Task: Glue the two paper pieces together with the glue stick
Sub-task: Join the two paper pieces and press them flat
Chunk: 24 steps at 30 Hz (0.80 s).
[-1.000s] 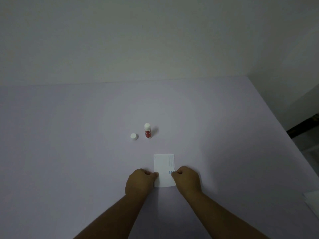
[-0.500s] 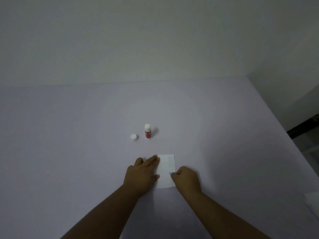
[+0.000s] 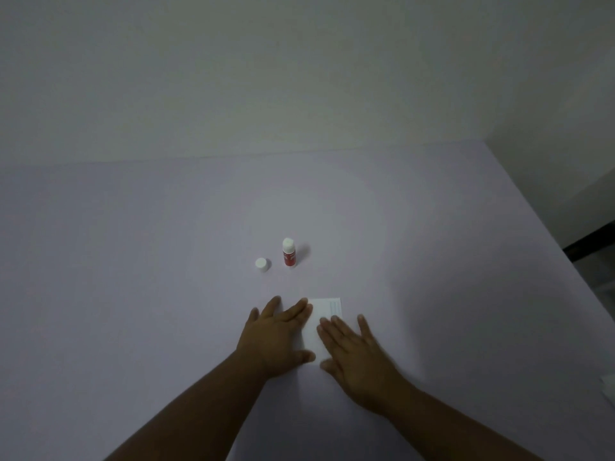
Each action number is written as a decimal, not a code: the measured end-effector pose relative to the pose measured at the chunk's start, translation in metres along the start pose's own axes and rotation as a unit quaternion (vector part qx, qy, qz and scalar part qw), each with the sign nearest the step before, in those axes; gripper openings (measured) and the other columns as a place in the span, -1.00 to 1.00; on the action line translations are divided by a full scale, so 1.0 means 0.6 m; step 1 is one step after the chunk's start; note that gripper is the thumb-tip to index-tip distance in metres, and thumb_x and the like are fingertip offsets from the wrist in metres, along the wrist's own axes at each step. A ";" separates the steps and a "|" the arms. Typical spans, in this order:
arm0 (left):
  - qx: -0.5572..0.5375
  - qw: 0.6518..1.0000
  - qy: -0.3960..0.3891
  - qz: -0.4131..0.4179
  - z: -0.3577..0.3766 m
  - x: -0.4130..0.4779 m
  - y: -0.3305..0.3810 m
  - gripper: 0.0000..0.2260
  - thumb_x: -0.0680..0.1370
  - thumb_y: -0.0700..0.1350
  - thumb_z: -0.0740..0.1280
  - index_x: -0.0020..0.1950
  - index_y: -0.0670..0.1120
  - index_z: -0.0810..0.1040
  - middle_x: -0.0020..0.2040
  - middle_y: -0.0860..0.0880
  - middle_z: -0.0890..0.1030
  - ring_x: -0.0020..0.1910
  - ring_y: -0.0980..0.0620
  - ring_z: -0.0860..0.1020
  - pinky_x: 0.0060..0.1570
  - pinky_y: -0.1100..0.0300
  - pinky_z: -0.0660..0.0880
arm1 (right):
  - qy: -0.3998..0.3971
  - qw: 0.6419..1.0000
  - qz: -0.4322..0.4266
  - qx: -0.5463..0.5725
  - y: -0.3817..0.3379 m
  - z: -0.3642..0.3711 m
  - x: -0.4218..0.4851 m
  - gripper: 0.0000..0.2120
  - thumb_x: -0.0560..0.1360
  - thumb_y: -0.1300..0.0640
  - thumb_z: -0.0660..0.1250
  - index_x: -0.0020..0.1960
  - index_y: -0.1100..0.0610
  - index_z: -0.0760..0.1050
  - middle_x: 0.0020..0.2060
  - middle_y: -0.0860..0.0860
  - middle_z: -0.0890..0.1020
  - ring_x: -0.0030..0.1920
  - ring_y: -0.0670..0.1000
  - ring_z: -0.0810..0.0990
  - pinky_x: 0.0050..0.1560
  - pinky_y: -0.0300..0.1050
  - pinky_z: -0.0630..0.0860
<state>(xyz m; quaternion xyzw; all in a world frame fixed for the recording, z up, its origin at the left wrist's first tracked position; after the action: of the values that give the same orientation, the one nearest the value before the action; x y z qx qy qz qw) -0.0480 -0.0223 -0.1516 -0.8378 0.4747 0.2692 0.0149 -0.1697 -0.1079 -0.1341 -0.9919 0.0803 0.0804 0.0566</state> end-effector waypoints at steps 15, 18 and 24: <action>-0.014 1.000 -0.002 0.007 -0.003 0.000 0.001 -0.20 0.40 0.40 0.15 0.51 0.22 -0.16 0.55 0.25 -0.13 0.54 -0.10 -0.16 0.45 -0.23 -0.10 | -0.039 0.997 -0.053 -0.045 0.016 -0.017 0.032 -0.42 0.55 -0.17 -0.03 0.45 0.13 0.21 0.44 0.06 0.32 0.45 -0.01 0.26 0.48 0.20 -0.06; -0.016 1.000 -0.003 0.005 -0.003 0.000 0.003 -0.20 0.40 0.40 0.15 0.51 0.22 -0.17 0.55 0.24 -0.12 0.54 -0.11 -0.17 0.45 -0.23 -0.10 | -0.057 0.998 -0.022 0.010 0.034 -0.019 0.065 -0.39 0.58 -0.16 -0.13 0.51 0.14 -0.11 0.53 0.08 -0.01 0.53 0.01 -0.09 0.46 0.09 -0.34; -0.010 1.000 -0.009 0.006 -0.003 0.001 0.002 -0.19 0.40 0.40 0.16 0.52 0.21 -0.15 0.55 0.24 -0.12 0.54 -0.12 -0.15 0.45 -0.24 -0.08 | -0.070 0.991 -0.111 0.024 -0.019 0.022 -0.042 -0.40 0.48 -0.23 0.08 0.36 0.13 0.36 0.34 0.04 0.48 0.36 0.00 0.41 0.42 0.03 0.04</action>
<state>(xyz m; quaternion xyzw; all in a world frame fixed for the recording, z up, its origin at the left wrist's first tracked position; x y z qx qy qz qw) -0.0477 -0.0241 -0.1501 -0.8326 0.4767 0.2818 0.0088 -0.1946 -0.0914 -0.1417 -0.9850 -0.0328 0.1408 0.0945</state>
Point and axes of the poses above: each hand's wrist, its own x-axis towards the middle knuckle, its own z-axis out of the palm, y = z × x, the point moved 7 cm from there along x, towards the middle knuckle
